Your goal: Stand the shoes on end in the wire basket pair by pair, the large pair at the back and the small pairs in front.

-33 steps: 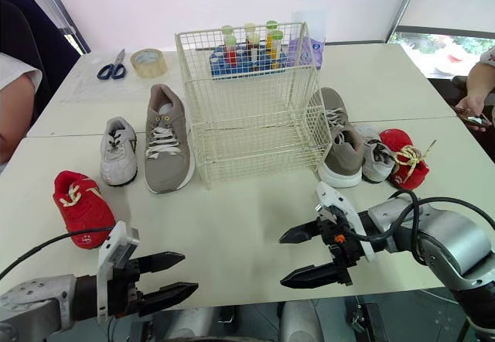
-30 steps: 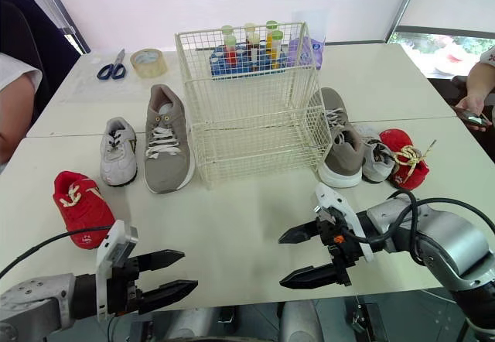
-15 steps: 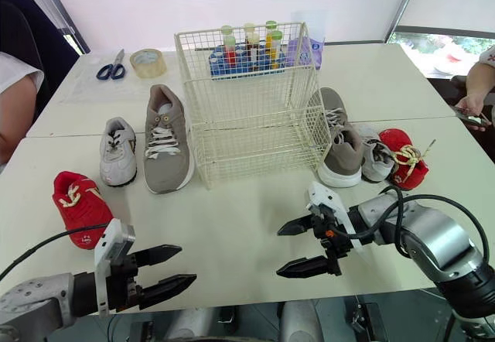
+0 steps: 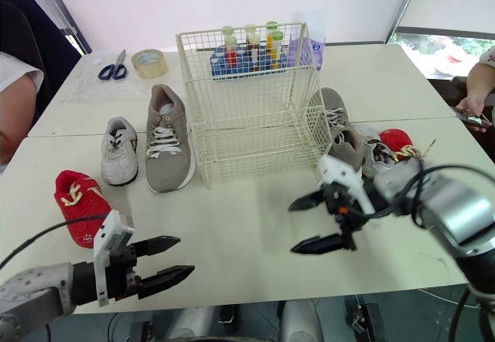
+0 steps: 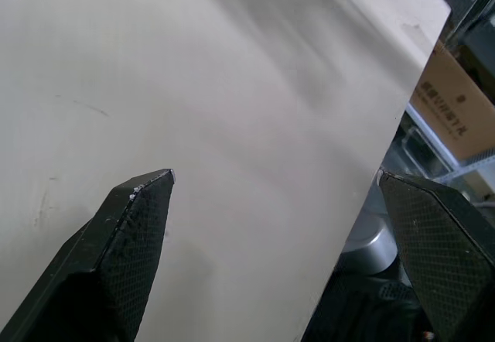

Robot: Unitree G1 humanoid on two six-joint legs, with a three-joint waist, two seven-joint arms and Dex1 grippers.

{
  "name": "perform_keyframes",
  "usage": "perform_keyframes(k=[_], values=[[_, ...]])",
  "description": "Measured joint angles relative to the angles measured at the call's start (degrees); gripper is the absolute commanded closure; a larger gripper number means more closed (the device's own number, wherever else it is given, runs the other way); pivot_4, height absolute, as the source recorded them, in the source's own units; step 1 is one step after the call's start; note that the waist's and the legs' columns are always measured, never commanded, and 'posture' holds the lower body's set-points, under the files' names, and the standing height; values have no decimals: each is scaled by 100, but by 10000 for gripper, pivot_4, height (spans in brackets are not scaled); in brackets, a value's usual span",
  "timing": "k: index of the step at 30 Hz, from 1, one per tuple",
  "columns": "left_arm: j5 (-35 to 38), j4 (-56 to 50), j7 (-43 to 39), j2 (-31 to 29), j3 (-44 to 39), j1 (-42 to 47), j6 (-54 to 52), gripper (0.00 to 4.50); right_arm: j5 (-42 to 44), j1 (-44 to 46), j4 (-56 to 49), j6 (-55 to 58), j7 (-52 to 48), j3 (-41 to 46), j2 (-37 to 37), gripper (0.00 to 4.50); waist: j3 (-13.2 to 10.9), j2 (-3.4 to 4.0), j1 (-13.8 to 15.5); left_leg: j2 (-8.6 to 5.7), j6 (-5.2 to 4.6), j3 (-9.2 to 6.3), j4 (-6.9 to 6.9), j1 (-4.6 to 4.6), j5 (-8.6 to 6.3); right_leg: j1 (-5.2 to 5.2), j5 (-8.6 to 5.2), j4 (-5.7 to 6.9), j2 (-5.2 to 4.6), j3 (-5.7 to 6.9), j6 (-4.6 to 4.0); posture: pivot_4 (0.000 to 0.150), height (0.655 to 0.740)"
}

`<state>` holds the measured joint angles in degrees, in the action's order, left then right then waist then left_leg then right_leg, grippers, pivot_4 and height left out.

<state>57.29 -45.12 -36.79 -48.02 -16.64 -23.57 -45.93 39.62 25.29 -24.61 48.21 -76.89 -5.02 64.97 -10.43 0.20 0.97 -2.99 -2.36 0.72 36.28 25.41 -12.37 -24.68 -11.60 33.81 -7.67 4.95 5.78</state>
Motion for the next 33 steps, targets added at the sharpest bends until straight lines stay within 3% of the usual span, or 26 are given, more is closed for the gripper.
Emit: perform_keyframes(k=[5, 10, 15, 20, 23, 30, 33], values=[[604, 13, -411, -989, -1037, 635, -218, 1605, 134, 1226, 271, -86, -559, 225, 316, 0, -3, 0, -22, 2, 1, 1, -4, 0, 0, -9, 0, 1, 1, -1, 0, 1500, 7400], [1652, 183, -236, -1772, -1338, 2141, -359, 1605, -1148, 2708, 1790, -1243, -1149, -609, 2, 0, -3, -7, -31, -1, 2, 24, -2, -5, 1, -5, 1, 5, 5, -1, 2, 1500, 7400], [1993, 169, 29, -1946, -1118, 2865, -374, 1605, -2182, 3078, 3257, -2148, -1463, -1468, -673, 0, -13, -6, -41, -7, 5, 54, -2, 0, 26, -7, 11, 35, 7, -30, 22, 1500, 7400], [2148, 169, 256, -2050, -1099, 3105, -396, 1605, -2704, 3334, 3730, -2651, -1503, -1720, -1079, 0, -13, -6, -41, -5, 1, 53, 0, -3, 22, -7, 11, 39, 12, -30, 22, 1500, 7400], [2149, 155, 363, -2042, -933, 3102, -401, 0, -3170, 3348, 4094, -3089, -1368, -1842, -1261, 8493, -13, -6, -30, -6, 6, 52, 4, -5, 15, -5, 10, 43, 14, -31, 19, 1500, 7400], [2006, 22, 627, -1944, -525, 3247, -399, 0, -3443, 3181, 4079, -3094, -1181, -1805, -1477, 43438, -13, -7, -23, -6, 19, 50, 10, -5, 26, -3, 14, 49, 17, -31, 25, 1500, 7400], [1985, 7, 667, -1943, -425, 3365, -393, 0, -3484, 3182, 3965, -3010, -1072, -1757, -1623, 43438, -11, -8, -30, -3, 19, 50, 12, -9, 25, 0, 15, 52, 21, -32, 26, 1500, 7400]])
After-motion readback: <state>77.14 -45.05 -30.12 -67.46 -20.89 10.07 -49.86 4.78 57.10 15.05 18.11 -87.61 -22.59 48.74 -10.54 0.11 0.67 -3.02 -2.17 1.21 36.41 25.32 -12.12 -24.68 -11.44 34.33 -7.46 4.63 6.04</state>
